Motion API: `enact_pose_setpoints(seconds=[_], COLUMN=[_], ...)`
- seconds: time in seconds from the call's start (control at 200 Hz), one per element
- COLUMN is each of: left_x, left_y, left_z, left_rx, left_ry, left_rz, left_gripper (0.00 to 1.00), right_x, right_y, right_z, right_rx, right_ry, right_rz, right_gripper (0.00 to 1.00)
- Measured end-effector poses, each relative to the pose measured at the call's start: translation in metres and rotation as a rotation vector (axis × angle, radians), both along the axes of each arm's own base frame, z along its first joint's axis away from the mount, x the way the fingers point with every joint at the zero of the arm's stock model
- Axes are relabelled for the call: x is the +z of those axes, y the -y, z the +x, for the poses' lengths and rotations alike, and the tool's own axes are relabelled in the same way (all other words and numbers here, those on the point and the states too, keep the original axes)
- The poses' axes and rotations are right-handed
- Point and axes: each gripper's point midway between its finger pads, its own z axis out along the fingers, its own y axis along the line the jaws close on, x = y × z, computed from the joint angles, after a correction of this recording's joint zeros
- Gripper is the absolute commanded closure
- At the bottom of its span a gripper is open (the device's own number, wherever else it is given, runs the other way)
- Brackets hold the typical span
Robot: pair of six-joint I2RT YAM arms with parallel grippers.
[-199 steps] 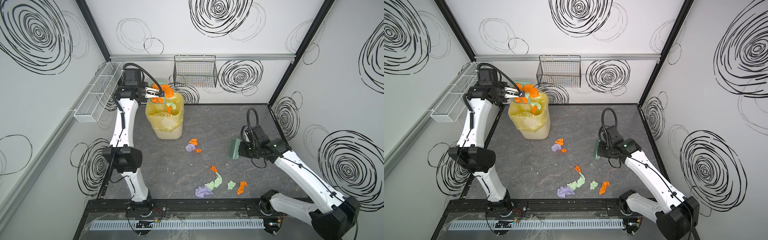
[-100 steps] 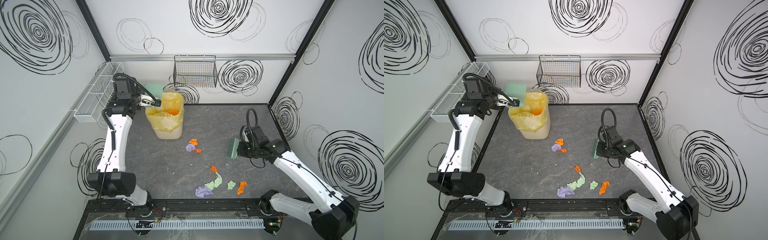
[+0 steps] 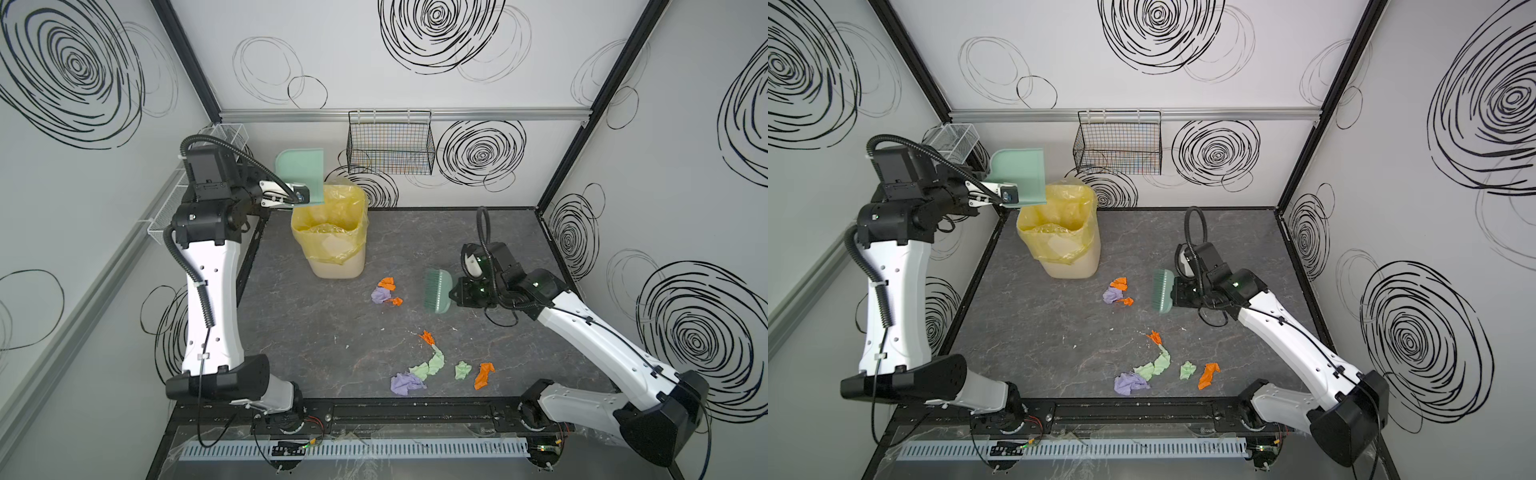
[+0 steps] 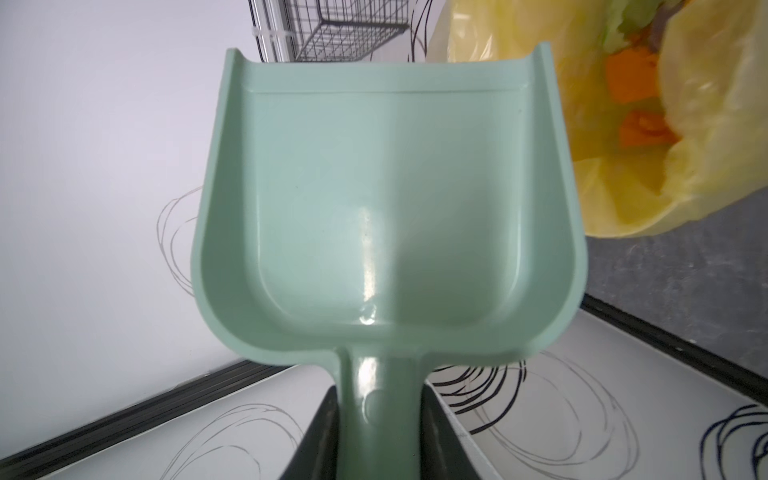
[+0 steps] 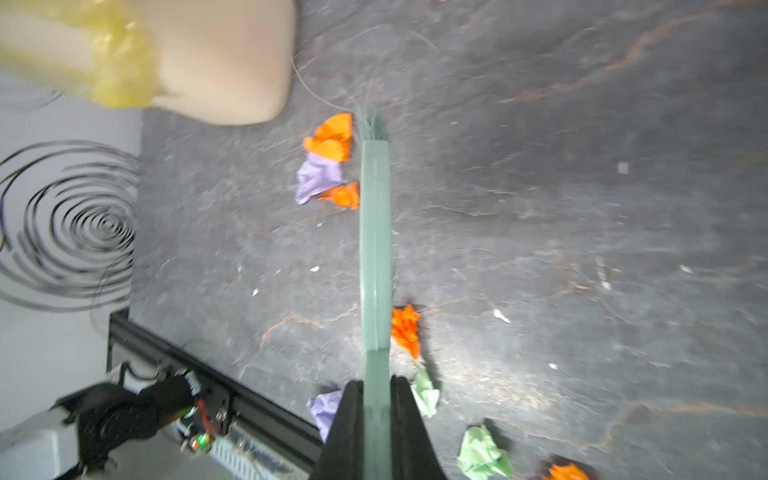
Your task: Sweep away the paper scraps from the table
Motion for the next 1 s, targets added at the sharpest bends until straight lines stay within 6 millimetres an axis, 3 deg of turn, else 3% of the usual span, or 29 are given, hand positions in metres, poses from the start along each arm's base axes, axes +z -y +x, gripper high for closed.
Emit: enact_pose_setpoints(seconds=[0.105,0.175,0.305,0.46,0.58,0.74,1.001], left_x=[-0.025,-0.049,-0.103,-0.152,-0.158,-0.156,-0.165], left_y=[0.018,0.030,0.045,0.051,0.050,0.049,0.049], left_z=[-0.038,-0.061,-0.089,-0.102,-0.103,-0.102,-0.101], left_rx=[-0.053,-0.086,-0.118,-0.118,-0.115,-0.111,-0.110], left_ry=[-0.066,-0.123,-0.244,-0.370,-0.387,-0.380,-0.395], left_rz=[-0.081,-0.132,-0.212,-0.274,-0.295,-0.311,-0.328], left_gripper=[1.00,1.00,1.00,1.00,1.00,1.00,1.00], right_x=[0.009,0.010,0.008,-0.003,-0.020,-0.045,-0.079], right_y=[-0.043,-0.061,-0.076,-0.084,-0.078,-0.065,-0.051], right_z=[-0.018,-0.035,-0.068,-0.104,-0.123,-0.133,-0.117], right_rx=[0.193,0.301,0.454,0.585,0.630,0.642,0.603], right_ry=[-0.009,-0.025,-0.072,-0.141,-0.210,-0.285,-0.363], right_rz=[0.041,0.052,0.081,0.105,0.080,0.023,-0.081], right_gripper=[1.00,1.00,1.00,1.00,1.00,1.00,1.00])
